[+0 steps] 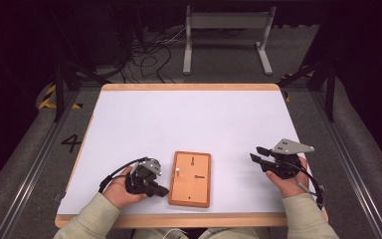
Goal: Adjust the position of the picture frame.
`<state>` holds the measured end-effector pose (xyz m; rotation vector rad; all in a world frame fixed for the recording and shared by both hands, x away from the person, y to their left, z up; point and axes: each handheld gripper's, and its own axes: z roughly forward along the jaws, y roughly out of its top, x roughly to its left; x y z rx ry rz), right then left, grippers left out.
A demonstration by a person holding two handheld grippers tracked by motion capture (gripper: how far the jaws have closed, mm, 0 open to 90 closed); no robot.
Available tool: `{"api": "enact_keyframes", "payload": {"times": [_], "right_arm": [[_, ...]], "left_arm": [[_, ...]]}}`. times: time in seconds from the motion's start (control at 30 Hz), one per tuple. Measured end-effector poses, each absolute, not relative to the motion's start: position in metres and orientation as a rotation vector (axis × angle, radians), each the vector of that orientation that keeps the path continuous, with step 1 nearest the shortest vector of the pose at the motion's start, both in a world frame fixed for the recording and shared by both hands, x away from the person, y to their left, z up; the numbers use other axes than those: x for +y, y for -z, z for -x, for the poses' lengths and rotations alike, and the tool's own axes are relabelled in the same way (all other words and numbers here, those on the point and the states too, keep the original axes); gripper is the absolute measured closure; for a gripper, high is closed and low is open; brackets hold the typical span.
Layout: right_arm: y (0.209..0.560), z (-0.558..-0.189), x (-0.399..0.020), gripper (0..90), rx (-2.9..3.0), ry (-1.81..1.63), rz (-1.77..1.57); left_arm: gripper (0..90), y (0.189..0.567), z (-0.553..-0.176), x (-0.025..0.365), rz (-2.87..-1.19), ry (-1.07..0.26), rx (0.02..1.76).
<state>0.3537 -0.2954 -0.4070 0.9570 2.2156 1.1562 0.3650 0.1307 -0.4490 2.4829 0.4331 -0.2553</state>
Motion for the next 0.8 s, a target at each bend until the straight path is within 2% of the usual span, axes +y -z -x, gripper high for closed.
{"api": "enact_keyframes", "payload": {"times": [0.17, 0.4, 0.63, 0.8], "right_arm": [[0.403, -0.347, -0.271, 72.7, 2.329, -1.188, -0.852], [0.409, -0.332, -0.218, 83.6, 2.565, -1.226, -0.65], [0.416, -0.32, -0.186, 86.6, 2.702, -1.25, -0.546], [0.423, -0.311, -0.164, 89.1, 2.8, -1.26, -0.469]], "left_arm": [[83.9, 0.442, -0.367, 0.139, -2.406, 0.185, 0.481], [77.5, 0.435, -0.375, 0.16, -2.233, 0.051, 0.632], [68.7, 0.435, -0.379, 0.173, -2.15, -0.071, 0.724], [68.6, 0.436, -0.382, 0.181, -2.104, -0.099, 0.787]]}}
